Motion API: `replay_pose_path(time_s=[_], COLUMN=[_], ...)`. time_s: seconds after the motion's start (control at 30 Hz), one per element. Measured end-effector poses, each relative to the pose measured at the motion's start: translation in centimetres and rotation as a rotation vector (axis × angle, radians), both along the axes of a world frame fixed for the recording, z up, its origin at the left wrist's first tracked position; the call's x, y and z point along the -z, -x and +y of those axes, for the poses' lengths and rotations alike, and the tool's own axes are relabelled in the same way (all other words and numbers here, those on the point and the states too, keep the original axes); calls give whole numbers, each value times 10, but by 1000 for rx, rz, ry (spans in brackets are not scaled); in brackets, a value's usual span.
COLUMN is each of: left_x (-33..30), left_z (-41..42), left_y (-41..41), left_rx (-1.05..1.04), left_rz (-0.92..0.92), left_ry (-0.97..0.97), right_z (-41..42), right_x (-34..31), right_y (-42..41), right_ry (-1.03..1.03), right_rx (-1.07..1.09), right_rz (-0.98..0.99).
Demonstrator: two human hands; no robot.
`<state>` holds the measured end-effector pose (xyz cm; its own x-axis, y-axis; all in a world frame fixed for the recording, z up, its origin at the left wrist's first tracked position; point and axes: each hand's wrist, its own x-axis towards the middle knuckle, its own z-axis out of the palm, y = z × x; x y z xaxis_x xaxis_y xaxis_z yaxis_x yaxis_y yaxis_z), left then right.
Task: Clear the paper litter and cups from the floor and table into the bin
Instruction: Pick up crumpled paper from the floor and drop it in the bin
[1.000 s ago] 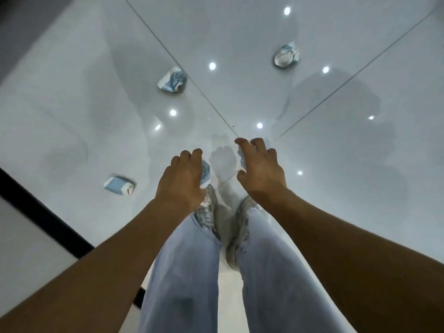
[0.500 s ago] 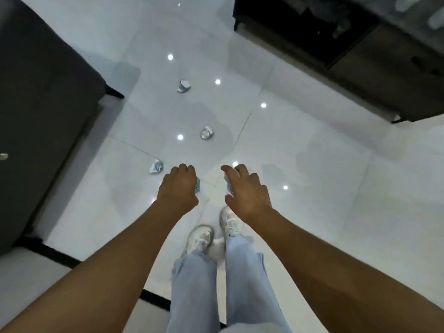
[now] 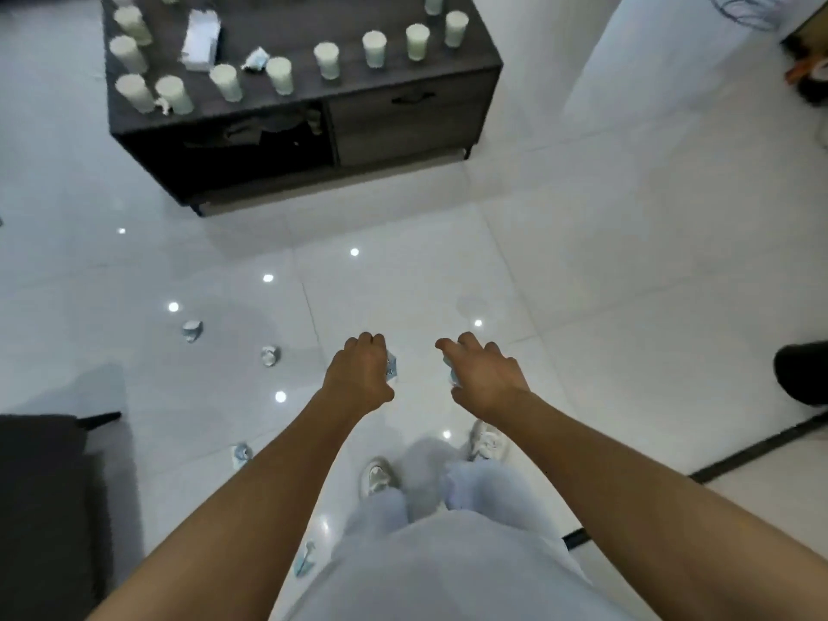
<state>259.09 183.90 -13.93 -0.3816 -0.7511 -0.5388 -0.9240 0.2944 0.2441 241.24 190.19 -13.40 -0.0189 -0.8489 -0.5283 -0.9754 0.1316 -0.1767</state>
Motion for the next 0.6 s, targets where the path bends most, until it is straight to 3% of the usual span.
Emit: replay_pose_path(time_s=[0.23, 0.6], left_x=[-18, -16], left_z=[0, 53], left_y=[186, 459], left_rx=[247, 526], left_rz=[48, 99], left_ry=[30, -11], right_z=[55, 140], right_x=[-10, -16], right_y=[167, 404], right_ry=[22, 14], right_rx=[341, 707], right_rz=[-52, -106])
